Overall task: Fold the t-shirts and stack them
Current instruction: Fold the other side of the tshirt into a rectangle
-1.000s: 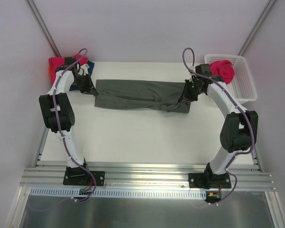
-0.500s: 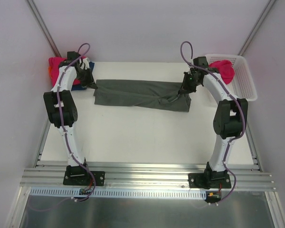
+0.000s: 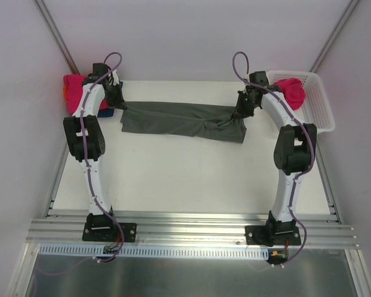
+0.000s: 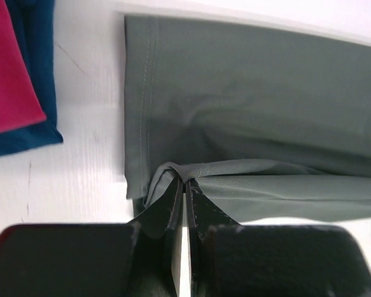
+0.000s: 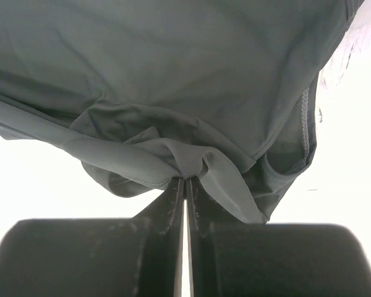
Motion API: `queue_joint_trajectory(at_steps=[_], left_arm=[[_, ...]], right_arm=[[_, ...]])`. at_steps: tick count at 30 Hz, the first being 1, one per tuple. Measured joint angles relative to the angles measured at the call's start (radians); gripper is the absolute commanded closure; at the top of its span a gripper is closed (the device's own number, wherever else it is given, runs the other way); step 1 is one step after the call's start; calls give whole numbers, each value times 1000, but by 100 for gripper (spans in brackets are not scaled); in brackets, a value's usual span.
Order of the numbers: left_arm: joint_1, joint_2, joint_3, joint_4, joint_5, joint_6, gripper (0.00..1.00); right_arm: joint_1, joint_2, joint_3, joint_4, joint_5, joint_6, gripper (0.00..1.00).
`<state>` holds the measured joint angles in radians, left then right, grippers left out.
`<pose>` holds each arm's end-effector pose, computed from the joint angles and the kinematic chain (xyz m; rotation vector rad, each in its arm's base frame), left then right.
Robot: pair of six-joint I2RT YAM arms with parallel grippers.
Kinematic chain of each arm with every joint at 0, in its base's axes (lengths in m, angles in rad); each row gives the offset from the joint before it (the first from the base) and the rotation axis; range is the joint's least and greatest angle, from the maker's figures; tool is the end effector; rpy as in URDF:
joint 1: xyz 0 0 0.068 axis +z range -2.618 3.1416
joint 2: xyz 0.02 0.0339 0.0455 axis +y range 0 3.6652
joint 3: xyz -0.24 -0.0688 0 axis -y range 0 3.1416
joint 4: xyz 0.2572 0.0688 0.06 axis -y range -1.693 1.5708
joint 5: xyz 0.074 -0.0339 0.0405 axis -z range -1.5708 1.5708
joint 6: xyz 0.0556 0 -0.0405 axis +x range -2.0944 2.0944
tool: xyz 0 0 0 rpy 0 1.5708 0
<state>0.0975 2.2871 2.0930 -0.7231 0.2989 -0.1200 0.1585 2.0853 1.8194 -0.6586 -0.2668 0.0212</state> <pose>0.5180 0.0342 0.2028 -0.1426 2.4656 -0.3808 0.4706 0.0901 0.2108 -0.2827 2.4785 0.4080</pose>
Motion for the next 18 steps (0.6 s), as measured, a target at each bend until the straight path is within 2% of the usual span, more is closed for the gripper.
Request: queue_joint_trajectory(at_steps=[18], left_arm=[[-38, 148, 111, 62, -112, -3, 100]], right_arm=[[4, 190, 198, 13, 63, -39, 100]])
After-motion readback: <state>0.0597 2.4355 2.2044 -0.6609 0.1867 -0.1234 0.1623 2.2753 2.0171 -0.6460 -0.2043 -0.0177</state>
